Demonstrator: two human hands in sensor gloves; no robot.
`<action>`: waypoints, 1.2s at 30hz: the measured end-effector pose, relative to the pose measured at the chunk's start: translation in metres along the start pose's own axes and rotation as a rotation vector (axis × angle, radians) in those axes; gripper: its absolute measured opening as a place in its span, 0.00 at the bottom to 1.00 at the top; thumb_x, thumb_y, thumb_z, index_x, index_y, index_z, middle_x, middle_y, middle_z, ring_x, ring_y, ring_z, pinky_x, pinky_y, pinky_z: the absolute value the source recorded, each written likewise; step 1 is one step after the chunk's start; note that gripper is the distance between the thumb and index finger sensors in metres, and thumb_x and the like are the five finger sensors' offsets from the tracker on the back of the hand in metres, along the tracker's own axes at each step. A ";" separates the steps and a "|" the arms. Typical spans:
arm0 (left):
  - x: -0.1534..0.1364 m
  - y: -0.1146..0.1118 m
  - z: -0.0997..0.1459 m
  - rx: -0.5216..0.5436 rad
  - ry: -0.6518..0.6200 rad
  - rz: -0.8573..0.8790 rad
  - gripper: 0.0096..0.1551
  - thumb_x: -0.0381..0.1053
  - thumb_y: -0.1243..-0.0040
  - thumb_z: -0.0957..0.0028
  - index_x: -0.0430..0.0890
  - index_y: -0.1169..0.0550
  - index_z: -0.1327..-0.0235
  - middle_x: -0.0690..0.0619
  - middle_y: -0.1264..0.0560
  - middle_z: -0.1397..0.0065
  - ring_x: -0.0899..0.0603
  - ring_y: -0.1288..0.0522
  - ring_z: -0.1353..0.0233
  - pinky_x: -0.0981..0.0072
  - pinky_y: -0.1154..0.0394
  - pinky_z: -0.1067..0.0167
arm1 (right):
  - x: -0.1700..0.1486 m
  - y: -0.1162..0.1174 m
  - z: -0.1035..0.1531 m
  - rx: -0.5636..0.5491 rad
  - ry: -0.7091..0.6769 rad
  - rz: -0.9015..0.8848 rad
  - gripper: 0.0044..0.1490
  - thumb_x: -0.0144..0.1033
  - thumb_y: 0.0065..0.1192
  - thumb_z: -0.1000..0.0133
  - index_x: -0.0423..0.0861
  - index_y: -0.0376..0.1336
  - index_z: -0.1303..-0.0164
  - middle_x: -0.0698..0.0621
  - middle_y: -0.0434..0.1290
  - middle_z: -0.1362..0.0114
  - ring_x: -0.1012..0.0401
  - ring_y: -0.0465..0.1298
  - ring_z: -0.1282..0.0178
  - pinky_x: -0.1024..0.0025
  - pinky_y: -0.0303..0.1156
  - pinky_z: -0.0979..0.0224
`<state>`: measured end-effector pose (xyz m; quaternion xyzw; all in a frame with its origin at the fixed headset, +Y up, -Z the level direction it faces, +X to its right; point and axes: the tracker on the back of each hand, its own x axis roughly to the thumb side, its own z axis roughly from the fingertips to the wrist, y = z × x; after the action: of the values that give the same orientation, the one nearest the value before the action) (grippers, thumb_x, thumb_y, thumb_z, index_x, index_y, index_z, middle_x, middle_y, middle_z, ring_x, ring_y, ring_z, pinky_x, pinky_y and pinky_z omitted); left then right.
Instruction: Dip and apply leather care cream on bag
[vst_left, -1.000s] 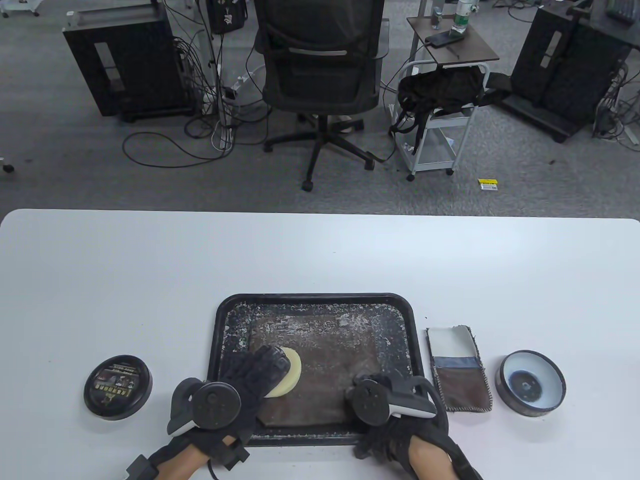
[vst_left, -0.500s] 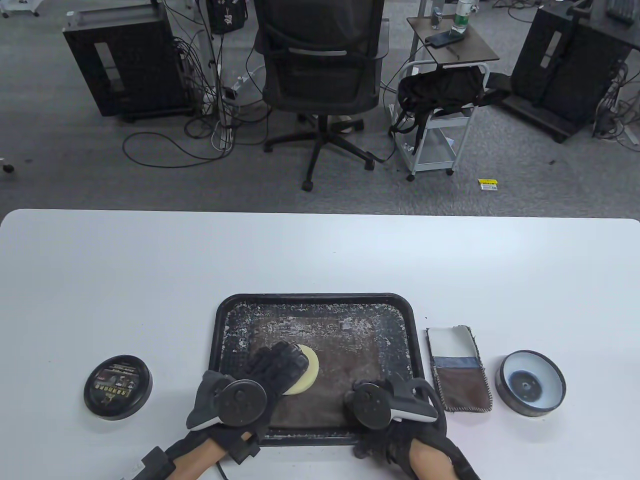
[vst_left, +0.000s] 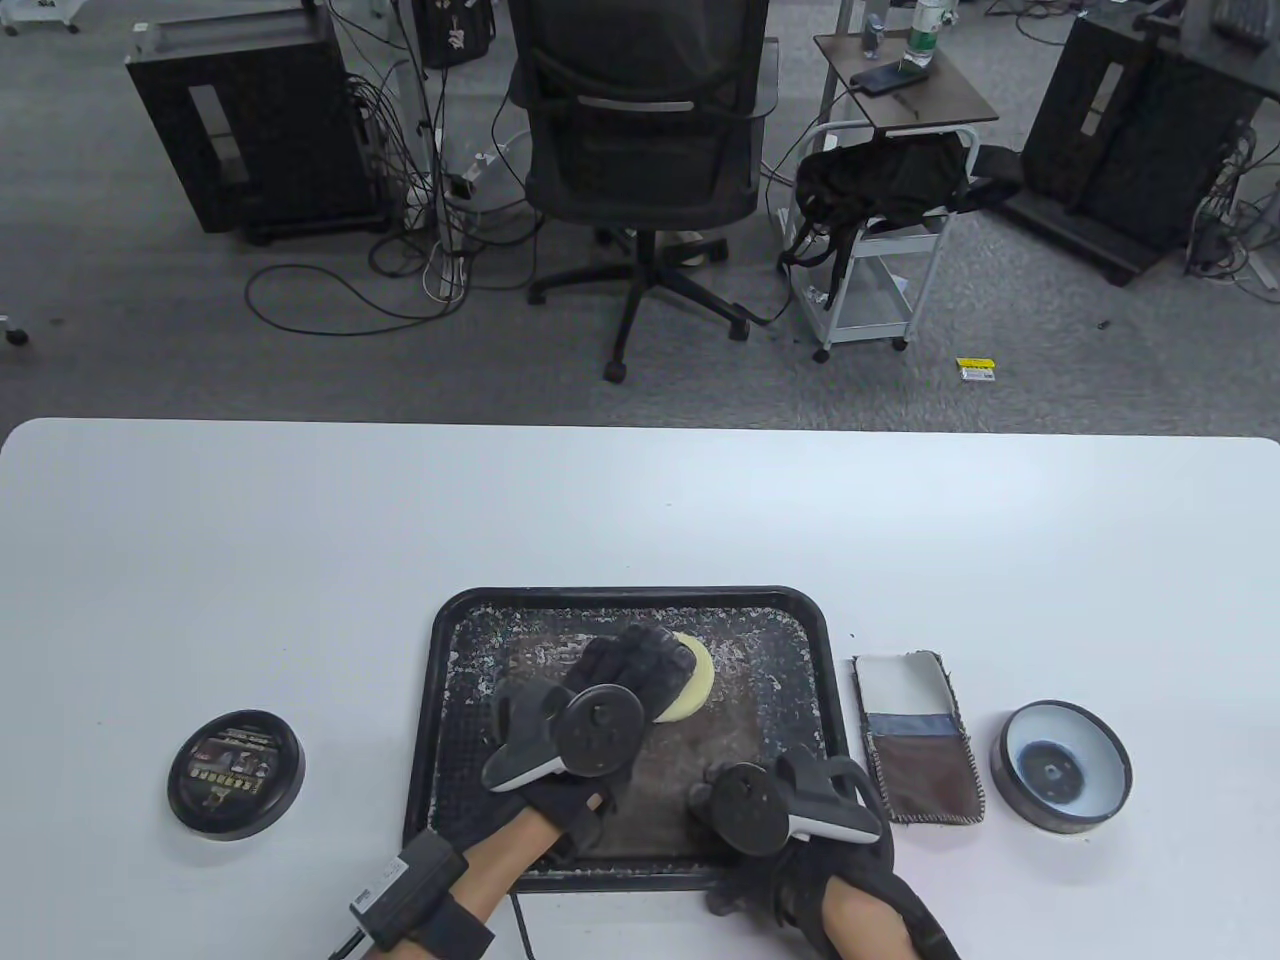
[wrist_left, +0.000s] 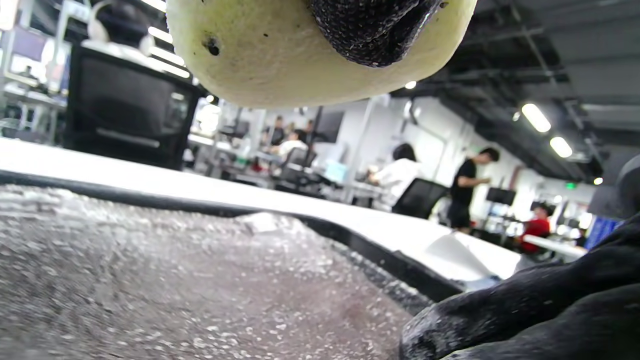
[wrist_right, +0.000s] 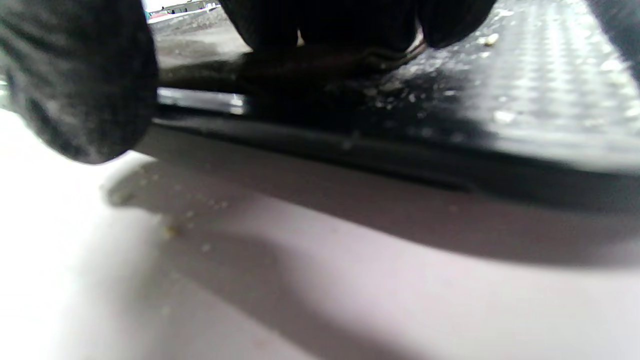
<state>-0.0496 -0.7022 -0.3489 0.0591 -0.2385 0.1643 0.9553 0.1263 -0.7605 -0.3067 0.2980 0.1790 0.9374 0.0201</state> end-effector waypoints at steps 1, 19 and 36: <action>0.001 -0.004 -0.004 -0.010 0.007 -0.001 0.35 0.48 0.39 0.54 0.60 0.35 0.30 0.57 0.38 0.20 0.45 0.38 0.19 0.52 0.39 0.24 | 0.000 0.000 0.000 0.000 -0.001 -0.003 0.60 0.55 0.78 0.62 0.44 0.56 0.22 0.40 0.55 0.19 0.40 0.58 0.22 0.40 0.60 0.24; 0.019 -0.065 -0.075 -0.203 0.076 -0.094 0.35 0.48 0.40 0.53 0.63 0.36 0.30 0.61 0.41 0.19 0.48 0.43 0.17 0.52 0.45 0.21 | -0.032 0.000 0.000 0.039 -0.003 -0.259 0.53 0.47 0.78 0.60 0.49 0.58 0.23 0.48 0.55 0.18 0.49 0.56 0.21 0.47 0.58 0.22; 0.012 -0.070 -0.064 -0.255 0.154 -0.330 0.35 0.46 0.39 0.54 0.65 0.35 0.32 0.63 0.41 0.20 0.49 0.42 0.17 0.52 0.46 0.20 | -0.029 -0.001 0.001 0.033 0.044 -0.264 0.51 0.47 0.77 0.59 0.50 0.59 0.24 0.50 0.56 0.18 0.51 0.56 0.21 0.48 0.58 0.23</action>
<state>0.0125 -0.7523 -0.4016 -0.0369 -0.1707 -0.0215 0.9844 0.1508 -0.7638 -0.3223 0.2513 0.2323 0.9299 0.1346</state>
